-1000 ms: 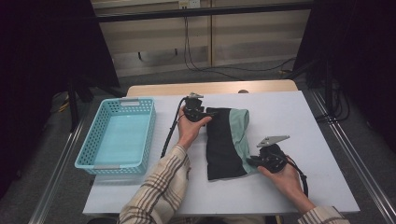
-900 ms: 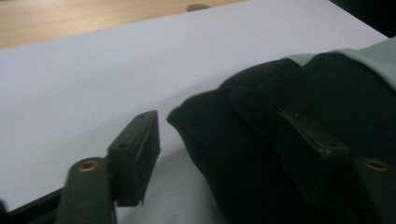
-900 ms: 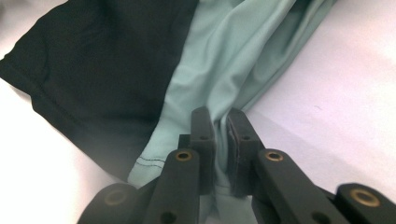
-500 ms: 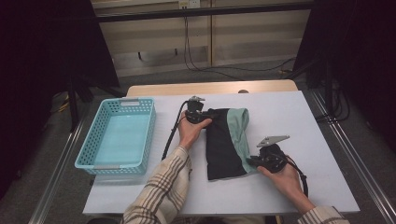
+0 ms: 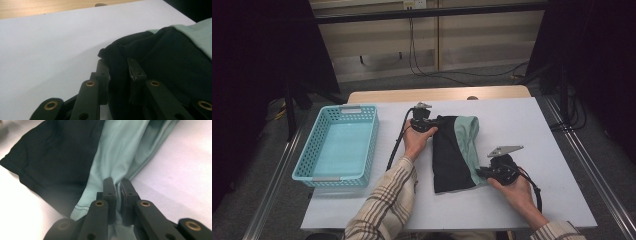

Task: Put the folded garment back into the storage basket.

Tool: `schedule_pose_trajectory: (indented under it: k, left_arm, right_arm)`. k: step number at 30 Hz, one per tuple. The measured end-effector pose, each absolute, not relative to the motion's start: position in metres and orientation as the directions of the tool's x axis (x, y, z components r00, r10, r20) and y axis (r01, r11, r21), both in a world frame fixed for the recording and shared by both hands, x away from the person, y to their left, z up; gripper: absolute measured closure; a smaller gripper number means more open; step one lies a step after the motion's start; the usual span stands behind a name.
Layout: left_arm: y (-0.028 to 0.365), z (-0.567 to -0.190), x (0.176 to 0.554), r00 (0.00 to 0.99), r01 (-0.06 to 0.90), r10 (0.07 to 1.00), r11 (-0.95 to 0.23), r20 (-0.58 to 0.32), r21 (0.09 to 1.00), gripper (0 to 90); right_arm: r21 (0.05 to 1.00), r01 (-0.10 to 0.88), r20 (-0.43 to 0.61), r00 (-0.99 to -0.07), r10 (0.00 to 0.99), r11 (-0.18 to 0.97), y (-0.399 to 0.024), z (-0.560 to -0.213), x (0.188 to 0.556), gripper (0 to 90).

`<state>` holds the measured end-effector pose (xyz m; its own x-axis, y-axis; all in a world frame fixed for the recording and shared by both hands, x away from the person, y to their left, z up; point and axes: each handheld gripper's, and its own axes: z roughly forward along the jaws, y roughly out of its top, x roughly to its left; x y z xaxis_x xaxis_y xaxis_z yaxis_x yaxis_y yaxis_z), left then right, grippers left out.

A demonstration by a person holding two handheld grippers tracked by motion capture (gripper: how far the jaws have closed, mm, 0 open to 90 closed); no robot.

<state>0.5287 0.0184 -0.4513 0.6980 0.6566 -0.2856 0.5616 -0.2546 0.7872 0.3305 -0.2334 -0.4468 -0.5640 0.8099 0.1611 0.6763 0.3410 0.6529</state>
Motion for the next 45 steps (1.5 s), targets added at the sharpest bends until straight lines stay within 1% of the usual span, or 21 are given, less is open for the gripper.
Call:
schedule_pose_trajectory:
  k: [1,2,4,7,10,15,17,19,20,23,25,26,27,30,32,33,40,41,42,44,45]
  left_arm:
    - [0.021,-0.45,0.53,0.723,0.542,0.645,-0.305,-0.249,0.783,74.7]
    - [0.018,-0.45,0.528,0.697,0.559,0.657,-0.247,-0.287,0.791,74.8]
    - [0.021,-0.447,0.529,0.718,0.547,0.645,-0.293,-0.261,0.784,74.8]
    - [0.018,-0.444,0.526,0.699,0.56,0.652,-0.243,-0.294,0.792,75.0]
    - [0.019,-0.441,0.526,0.717,0.54,0.647,-0.278,-0.261,0.795,75.2]
    - [0.019,-0.437,0.524,0.707,0.542,0.651,-0.25,-0.275,0.802,75.2]
    - [0.022,-0.435,0.524,0.731,0.522,0.638,-0.294,-0.242,0.801,75.2]
    - [0.019,-0.434,0.522,0.712,0.531,0.648,-0.247,-0.27,0.811,75.3]
    - [0.021,-0.432,0.523,0.729,0.522,0.639,-0.286,-0.246,0.804,75.3]
    - [0.022,-0.428,0.521,0.733,0.511,0.636,-0.283,-0.24,0.812,75.3]
    - [0.023,-0.426,0.52,0.732,0.507,0.638,-0.275,-0.24,0.817,75.3]
    - [0.022,-0.425,0.518,0.717,0.519,0.644,-0.239,-0.266,0.821,75.3]
    - [0.025,-0.422,0.519,0.739,0.501,0.635,-0.294,-0.226,0.814,75.3]
    - [0.024,-0.418,0.516,0.723,0.506,0.643,-0.241,-0.255,0.828,75.3]
    - [0.026,-0.415,0.516,0.742,0.486,0.633,-0.28,-0.221,0.828,75.3]
    - [0.024,-0.415,0.515,0.727,0.496,0.638,-0.232,-0.255,0.837,75.3]
    - [0.027,-0.408,0.512,0.732,0.479,0.638,-0.232,-0.24,0.846,75.3]
    - [0.029,-0.406,0.512,0.744,0.468,0.633,-0.263,-0.215,0.844,75.3]
    - [0.027,-0.404,0.509,0.727,0.478,0.643,-0.222,-0.242,0.85,75.3]
    - [0.027,-0.4,0.506,0.735,0.475,0.635,-0.231,-0.238,0.849,75.3]
    - [0.031,-0.397,0.508,0.754,0.448,0.629,-0.28,-0.19,0.849,75.3]
  right_arm:
    - [0.654,0.679,0.168,-0.559,0.812,0.333,-0.233,-0.446,0.33,84.8]
    - [0.656,0.68,0.175,-0.559,0.811,0.327,-0.233,-0.445,0.329,84.9]
    - [0.669,0.671,0.176,-0.561,0.809,0.32,-0.234,-0.444,0.329,85.0]
    - [0.681,0.664,0.182,-0.563,0.806,0.31,-0.234,-0.442,0.327,85.0]
    - [0.689,0.664,0.196,-0.556,0.808,0.29,-0.235,-0.437,0.325,85.1]
    - [0.697,0.663,0.209,-0.554,0.806,0.275,-0.234,-0.434,0.323,85.2]
    - [0.714,0.645,0.203,-0.562,0.802,0.271,-0.234,-0.433,0.324,85.3]
    - [0.711,0.654,0.218,-0.553,0.804,0.257,-0.234,-0.429,0.322,85.3]
    - [0.729,0.632,0.204,-0.567,0.798,0.262,-0.233,-0.428,0.322,85.3]
    - [0.729,0.638,0.224,-0.563,0.795,0.247,-0.233,-0.426,0.321,85.3]
    - [0.738,0.629,0.219,-0.567,0.794,0.245,-0.233,-0.424,0.321,85.4]
    - [0.741,0.628,0.226,-0.567,0.792,0.238,-0.232,-0.423,0.32,85.4]
    - [0.741,0.628,0.226,-0.567,0.792,0.238,-0.232,-0.423,0.32,85.4]
    - [0.75,0.619,0.227,-0.572,0.788,0.233,-0.231,-0.419,0.318,85.4]
    - [0.747,0.626,0.24,-0.567,0.788,0.223,-0.23,-0.415,0.316,85.4]
    - [0.747,0.626,0.24,-0.567,0.788,0.223,-0.23,-0.415,0.316,85.4]
    - [0.774,0.591,0.223,-0.588,0.777,0.226,-0.229,-0.409,0.315,85.5]
    - [0.774,0.591,0.223,-0.588,0.777,0.226,-0.229,-0.409,0.315,85.5]
    - [0.779,0.587,0.224,-0.587,0.778,0.219,-0.229,-0.407,0.315,85.5]
    - [0.779,0.59,0.229,-0.586,0.777,0.215,-0.229,-0.406,0.314,85.5]
    - [0.779,0.589,0.227,-0.585,0.779,0.216,-0.229,-0.405,0.313,85.5]
